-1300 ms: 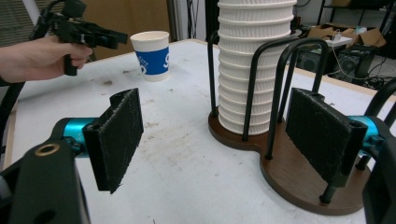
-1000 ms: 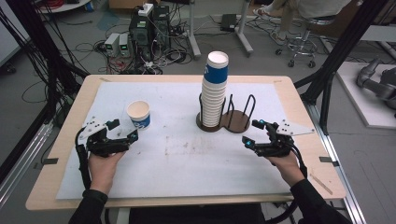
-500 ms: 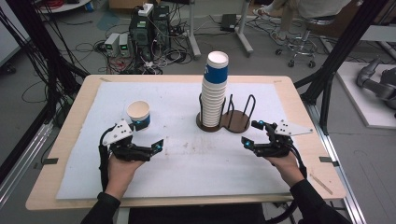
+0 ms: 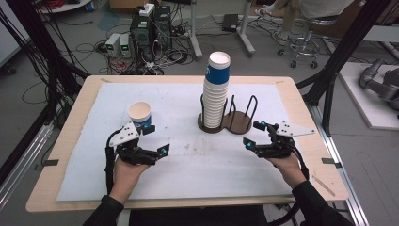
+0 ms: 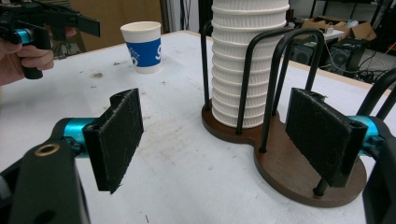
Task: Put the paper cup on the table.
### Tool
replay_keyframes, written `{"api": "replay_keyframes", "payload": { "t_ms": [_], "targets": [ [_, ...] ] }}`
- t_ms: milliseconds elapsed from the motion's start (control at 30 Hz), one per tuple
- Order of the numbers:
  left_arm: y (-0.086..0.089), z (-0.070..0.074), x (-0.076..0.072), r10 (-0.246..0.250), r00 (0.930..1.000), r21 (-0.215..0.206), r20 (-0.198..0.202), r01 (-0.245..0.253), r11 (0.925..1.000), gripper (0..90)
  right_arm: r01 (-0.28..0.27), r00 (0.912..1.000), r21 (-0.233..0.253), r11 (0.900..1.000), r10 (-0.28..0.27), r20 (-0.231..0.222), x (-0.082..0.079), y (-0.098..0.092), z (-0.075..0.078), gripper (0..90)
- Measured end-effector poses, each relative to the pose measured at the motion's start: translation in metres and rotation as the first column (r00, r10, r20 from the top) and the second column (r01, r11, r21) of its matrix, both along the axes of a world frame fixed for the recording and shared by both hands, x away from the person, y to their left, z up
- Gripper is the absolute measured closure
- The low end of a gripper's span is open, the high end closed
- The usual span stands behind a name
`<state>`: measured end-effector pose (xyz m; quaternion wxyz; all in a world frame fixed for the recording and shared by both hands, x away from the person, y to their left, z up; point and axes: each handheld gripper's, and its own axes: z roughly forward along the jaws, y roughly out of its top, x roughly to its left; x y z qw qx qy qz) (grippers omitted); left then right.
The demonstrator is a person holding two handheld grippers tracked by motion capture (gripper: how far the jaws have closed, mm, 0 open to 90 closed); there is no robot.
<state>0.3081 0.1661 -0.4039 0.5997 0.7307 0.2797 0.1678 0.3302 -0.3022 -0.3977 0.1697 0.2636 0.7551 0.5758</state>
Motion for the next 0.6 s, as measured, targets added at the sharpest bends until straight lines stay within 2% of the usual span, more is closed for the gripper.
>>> {"api": "replay_keyframes", "payload": {
  "t_ms": [200,600],
  "targets": [
    [0.0028,-0.0004,0.0001,0.011,0.9999,-0.002,0.000,-0.011,0.9999,7.1,0.000,1.0000,-0.007,1.000,0.000,-0.002,-0.0013,0.0011,0.0006,19.8],
    [-0.0016,-0.0010,0.0006,0.005,0.9998,0.045,0.019,-0.006,0.9990,7.1,-0.001,1.0000,-0.008,1.000,0.001,-0.004,-0.0004,0.0002,0.0001,19.8]
  ]
}}
